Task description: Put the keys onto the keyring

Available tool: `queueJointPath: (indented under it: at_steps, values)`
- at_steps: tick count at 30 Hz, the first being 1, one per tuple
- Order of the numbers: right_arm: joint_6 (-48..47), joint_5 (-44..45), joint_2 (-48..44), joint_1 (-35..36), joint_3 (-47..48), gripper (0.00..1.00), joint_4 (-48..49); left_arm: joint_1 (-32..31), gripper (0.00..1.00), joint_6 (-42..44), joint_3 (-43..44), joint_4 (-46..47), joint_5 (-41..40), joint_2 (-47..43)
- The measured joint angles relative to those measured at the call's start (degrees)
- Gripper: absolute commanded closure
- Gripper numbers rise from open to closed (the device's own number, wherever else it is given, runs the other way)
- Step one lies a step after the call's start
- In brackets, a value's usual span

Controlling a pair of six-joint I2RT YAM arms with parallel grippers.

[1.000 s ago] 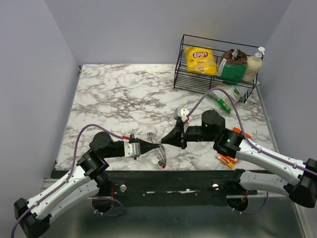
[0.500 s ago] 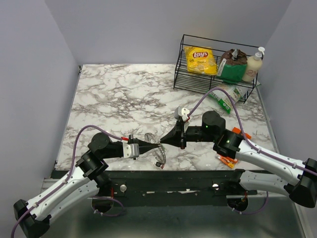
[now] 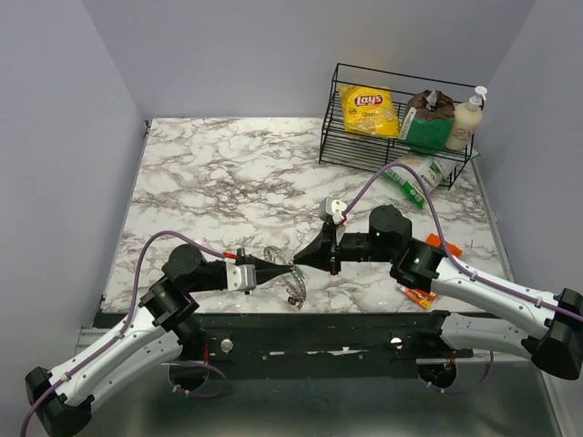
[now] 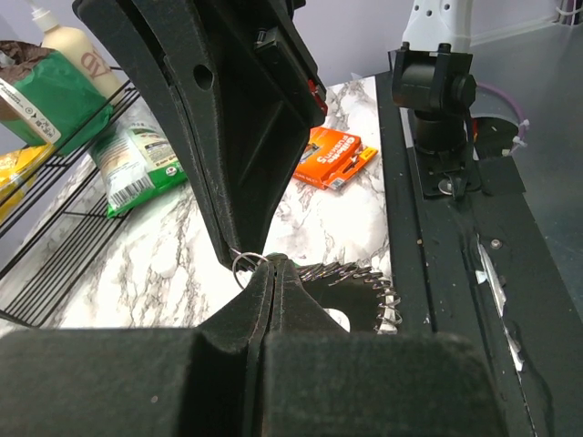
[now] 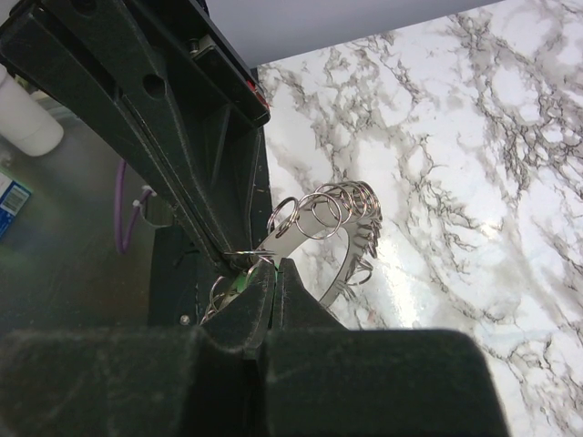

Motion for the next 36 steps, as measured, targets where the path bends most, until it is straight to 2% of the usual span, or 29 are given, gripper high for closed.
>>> queueJointPath:
  at_steps: [36]
  values:
    - [-1.92, 1.18, 2.19, 2.19, -0.11, 0.99, 1.11, 0.02, 1.0, 0.04, -0.46, -4.2, -0.79, -3.02]
